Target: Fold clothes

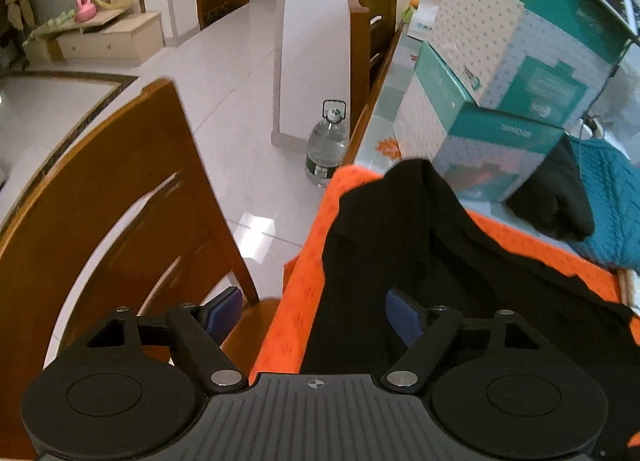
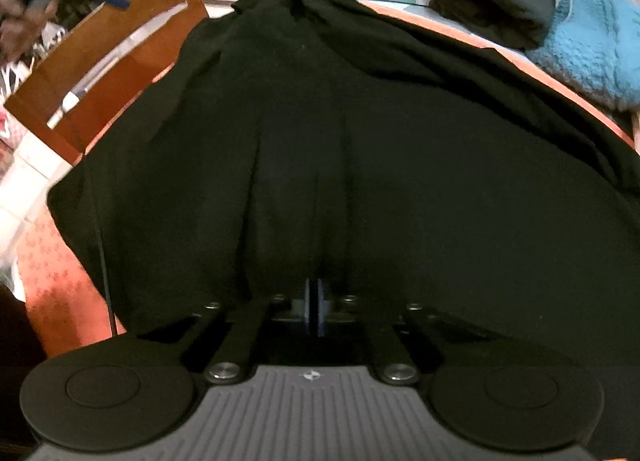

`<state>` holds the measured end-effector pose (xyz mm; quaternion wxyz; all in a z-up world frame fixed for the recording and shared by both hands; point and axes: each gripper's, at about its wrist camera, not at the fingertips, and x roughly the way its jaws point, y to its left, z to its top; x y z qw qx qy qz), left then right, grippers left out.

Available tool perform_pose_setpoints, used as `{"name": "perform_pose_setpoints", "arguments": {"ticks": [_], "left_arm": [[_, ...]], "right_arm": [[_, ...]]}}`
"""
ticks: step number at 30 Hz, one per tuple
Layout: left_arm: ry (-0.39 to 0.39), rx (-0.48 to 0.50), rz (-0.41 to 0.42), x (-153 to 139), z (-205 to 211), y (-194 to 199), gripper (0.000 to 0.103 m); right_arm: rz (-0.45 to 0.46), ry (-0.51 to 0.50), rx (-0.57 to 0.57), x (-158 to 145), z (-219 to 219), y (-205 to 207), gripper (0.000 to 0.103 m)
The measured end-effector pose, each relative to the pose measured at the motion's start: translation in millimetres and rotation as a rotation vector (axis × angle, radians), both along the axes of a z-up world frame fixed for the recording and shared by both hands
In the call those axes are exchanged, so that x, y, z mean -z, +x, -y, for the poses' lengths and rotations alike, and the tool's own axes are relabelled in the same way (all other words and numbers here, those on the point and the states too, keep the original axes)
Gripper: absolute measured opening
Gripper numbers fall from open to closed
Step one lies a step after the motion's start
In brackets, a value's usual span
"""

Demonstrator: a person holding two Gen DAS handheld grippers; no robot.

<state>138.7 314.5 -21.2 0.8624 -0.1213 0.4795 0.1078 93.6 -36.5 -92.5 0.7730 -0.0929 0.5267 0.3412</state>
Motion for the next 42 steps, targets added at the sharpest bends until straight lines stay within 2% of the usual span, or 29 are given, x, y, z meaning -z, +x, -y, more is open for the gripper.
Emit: {"name": "perform_pose_setpoints", "arguments": {"ticks": [6,12,20,23,32,39,41,42], "left_arm": [[-0.029,-0.008,-0.005,1,7,-38,0.081],[-0.101,0.019,-0.019,8,32,-69,0.081],[-0.217,0.108,-0.063,29,94,-80,0.081],[-0.235,0.17,-0.084,38,127,-80,0.081],[-0.189,0.257,-0.128,63,187,-71,0.086],[-0.142,0.231,-0.151,90,201,-53,0.084],[-0.12,0.232,-0.157,96,204,-53,0.074],[-0.107,0.233,-0.156,99,206,-55,0.061]], "right_arm": [[-0.006,0.061,0.026,-19,8,-19,0.003],[0.003,0.102,0.022,-40,9,-56,0.003],[-0.01,0.112,0.015,-50,6,-103,0.003],[-0.016,0.11,0.017,-52,5,-121,0.003],[-0.031,0.109,0.077,-52,7,-169,0.003],[-0.058,0.099,0.124,-45,17,-203,0.003],[-0.053,0.098,0.134,-46,22,-207,0.003],[-0.048,0.098,0.137,-48,25,-209,0.003]]}}
